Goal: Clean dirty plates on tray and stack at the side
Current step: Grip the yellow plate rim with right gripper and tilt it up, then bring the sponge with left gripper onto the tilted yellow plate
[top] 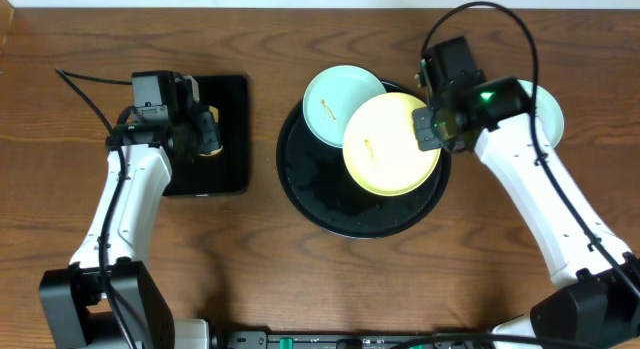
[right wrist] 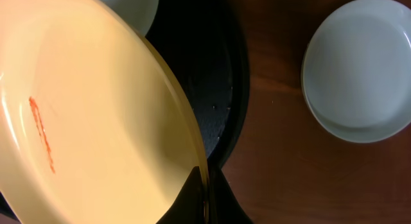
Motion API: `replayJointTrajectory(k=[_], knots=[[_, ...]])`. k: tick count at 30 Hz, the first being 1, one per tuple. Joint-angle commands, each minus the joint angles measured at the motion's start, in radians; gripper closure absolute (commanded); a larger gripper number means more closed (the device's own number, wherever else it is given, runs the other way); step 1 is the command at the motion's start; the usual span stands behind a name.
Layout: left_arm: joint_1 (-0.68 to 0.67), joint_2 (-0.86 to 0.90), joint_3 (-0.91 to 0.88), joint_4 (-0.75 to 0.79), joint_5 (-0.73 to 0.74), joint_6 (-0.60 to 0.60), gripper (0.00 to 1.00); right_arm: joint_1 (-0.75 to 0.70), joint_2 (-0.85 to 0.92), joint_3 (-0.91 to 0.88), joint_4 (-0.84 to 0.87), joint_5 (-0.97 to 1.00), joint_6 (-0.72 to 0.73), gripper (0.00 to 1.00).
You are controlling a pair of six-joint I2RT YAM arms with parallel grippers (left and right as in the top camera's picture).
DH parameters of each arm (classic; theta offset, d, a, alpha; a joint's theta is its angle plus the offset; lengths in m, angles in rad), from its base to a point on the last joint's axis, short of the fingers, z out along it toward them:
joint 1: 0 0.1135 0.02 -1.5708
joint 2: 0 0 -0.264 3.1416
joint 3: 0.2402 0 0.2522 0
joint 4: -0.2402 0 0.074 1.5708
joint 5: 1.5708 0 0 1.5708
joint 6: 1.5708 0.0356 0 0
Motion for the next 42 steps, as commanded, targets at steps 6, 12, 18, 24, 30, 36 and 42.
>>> replayJointTrajectory(k=[6,12,18,24,30,36,42], knots=[[-0.011,-0.166,0.015,-0.01,0.151,-0.066,0.92,0.033,0.003,-0.063,0.022,0.121,0.126,0.99],[-0.043,-0.232,0.015,-0.039,0.172,-0.111,0.92,0.031,0.003,-0.089,0.034,0.008,0.23,0.99],[-0.17,-0.221,0.005,-0.058,0.293,-0.106,0.92,0.021,0.003,-0.169,0.052,-0.119,0.341,0.99],[-0.334,-0.218,0.002,-0.053,0.181,-0.1,0.92,0.021,0.003,-0.253,0.084,-0.029,0.341,0.99],[-0.492,-0.187,0.002,-0.043,0.09,-0.1,0.92,0.021,0.003,-0.332,0.183,-0.006,0.341,0.99],[-0.558,-0.112,0.002,-0.022,0.084,-0.116,0.92,0.019,0.003,-0.416,0.24,-0.009,0.412,0.99],[-0.623,-0.007,0.002,0.002,0.084,-0.123,0.92,0.018,0.003,-0.473,0.262,-0.055,0.412,0.99]])
